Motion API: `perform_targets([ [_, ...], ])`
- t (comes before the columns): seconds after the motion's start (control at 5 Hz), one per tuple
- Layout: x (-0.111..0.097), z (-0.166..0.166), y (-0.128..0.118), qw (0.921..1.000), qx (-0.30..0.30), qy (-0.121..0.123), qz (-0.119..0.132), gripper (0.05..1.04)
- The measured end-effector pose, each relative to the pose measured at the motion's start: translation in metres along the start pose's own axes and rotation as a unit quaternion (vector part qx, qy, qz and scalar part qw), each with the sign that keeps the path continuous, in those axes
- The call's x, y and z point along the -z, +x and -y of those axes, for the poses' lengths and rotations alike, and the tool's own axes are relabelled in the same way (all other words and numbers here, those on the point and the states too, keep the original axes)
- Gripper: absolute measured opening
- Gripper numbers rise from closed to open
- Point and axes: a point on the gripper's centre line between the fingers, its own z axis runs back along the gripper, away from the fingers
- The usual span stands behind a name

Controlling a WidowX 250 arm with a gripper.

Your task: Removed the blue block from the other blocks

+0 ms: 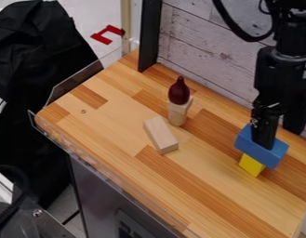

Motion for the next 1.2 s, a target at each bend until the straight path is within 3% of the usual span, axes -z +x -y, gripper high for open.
perform_targets([
  [0.4,0.01,-0.006,0.01,0.9996,-0.027,0.008,-0.006,0.984],
  [0.6,0.022,-0.001,0.015,0.9994,-0.027,0.019,-0.007,0.895],
  [0.8,0.025,0.001,0.016,0.9996,-0.022,0.016,-0.007,0.615],
  [1.2,0.025,0.003,0.015,0.9997,-0.014,0.017,-0.005,0.579],
])
